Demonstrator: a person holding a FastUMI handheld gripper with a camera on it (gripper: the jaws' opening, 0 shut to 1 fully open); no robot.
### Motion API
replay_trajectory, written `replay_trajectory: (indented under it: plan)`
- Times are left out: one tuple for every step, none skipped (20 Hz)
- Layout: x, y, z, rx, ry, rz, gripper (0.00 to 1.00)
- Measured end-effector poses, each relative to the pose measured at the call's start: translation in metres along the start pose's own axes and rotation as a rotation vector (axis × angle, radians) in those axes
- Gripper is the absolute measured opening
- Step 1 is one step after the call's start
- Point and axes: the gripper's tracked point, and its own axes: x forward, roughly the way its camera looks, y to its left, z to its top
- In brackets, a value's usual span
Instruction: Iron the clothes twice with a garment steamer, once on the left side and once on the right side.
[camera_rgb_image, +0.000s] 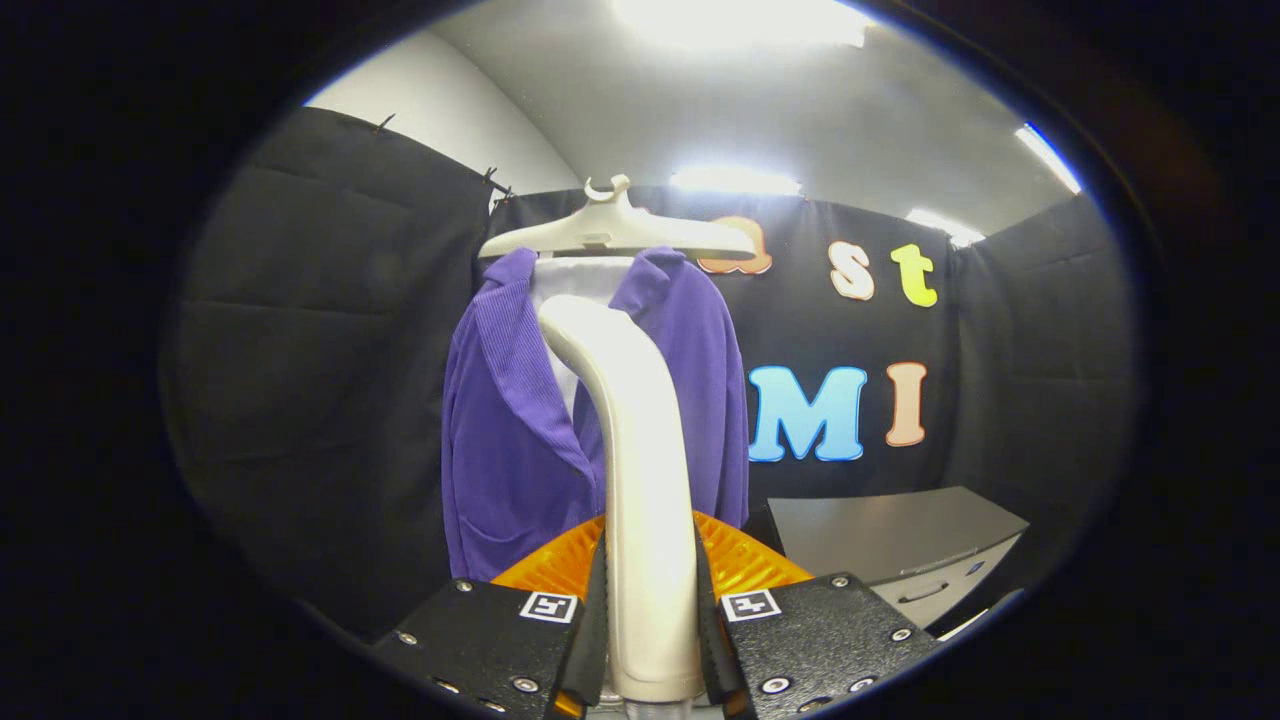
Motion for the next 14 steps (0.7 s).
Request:
replay_trajectory:
  plan:
    - [0.005,0.007,0.013,-0.002,-0.027,0.002,0.38]
    - [0.010,0.015,0.025,-0.003,-0.051,0.008,0.38]
    - [0.015,0.025,0.035,0.004,-0.078,0.021,0.38]
    - [0.021,0.037,0.043,0.007,-0.095,0.035,0.38]
    - [0.026,0.046,0.048,-0.002,-0.109,0.043,0.38]
    - [0.030,0.054,0.052,-0.015,-0.120,0.041,0.38]
    - [0.035,0.062,0.054,-0.030,-0.124,0.039,0.38]
    - [0.041,0.071,0.053,-0.044,-0.126,0.040,0.38]
    - [0.048,0.078,0.052,-0.055,-0.124,0.037,0.38]
    - [0.053,0.083,0.048,-0.067,-0.121,0.028,0.38]
    - [0.060,0.089,0.044,-0.083,-0.120,0.018,0.38]
    - [0.067,0.092,0.038,-0.103,-0.115,0.006,0.38]
    - [0.072,0.096,0.031,-0.122,-0.105,-0.004,0.38]
    - [0.075,0.100,0.021,-0.131,-0.087,-0.008,0.38]
